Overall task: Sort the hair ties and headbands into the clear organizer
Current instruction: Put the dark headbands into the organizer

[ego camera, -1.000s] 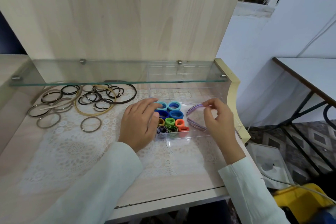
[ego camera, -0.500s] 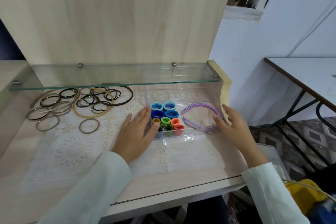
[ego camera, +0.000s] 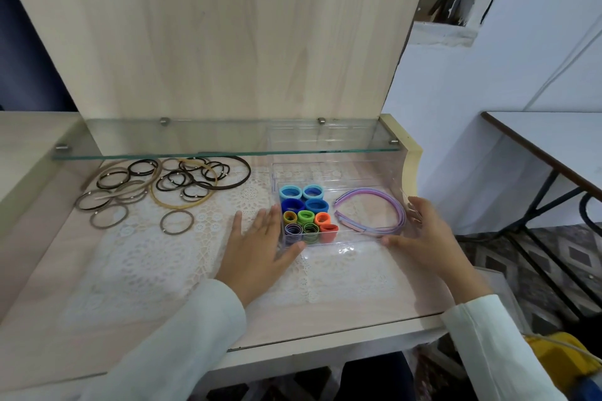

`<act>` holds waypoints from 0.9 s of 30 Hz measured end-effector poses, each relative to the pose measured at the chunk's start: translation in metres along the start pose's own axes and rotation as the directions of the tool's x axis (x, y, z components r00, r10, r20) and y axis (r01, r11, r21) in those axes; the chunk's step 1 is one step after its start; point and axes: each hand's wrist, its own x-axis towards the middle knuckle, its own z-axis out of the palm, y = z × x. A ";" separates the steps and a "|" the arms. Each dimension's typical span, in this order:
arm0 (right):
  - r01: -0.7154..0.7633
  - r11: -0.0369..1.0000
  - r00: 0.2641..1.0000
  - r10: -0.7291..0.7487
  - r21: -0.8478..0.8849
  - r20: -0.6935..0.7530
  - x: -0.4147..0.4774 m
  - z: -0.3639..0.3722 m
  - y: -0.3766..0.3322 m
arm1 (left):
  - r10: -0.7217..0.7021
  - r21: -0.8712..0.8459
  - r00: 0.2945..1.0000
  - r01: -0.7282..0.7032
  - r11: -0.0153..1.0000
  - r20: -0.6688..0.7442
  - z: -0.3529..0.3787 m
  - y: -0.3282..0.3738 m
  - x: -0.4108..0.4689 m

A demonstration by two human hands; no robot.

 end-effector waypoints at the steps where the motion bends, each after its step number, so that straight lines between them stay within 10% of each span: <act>1: 0.008 0.999 1.000 -0.008 -0.039 -0.006 0.001 -0.001 0.000 | -0.009 0.076 1.000 0.010 0.997 -0.009 -0.002 0.001 0.000; 7: 0.018 0.993 1.000 -0.020 -0.121 -0.015 0.004 -0.003 0.001 | -0.049 0.288 0.999 0.049 0.957 -0.007 -0.008 0.008 0.003; 27: 0.116 0.992 0.985 -0.120 -0.044 -0.124 0.010 -0.020 -0.011 | -0.048 0.130 0.996 0.058 0.990 -0.078 -0.045 0.012 -0.002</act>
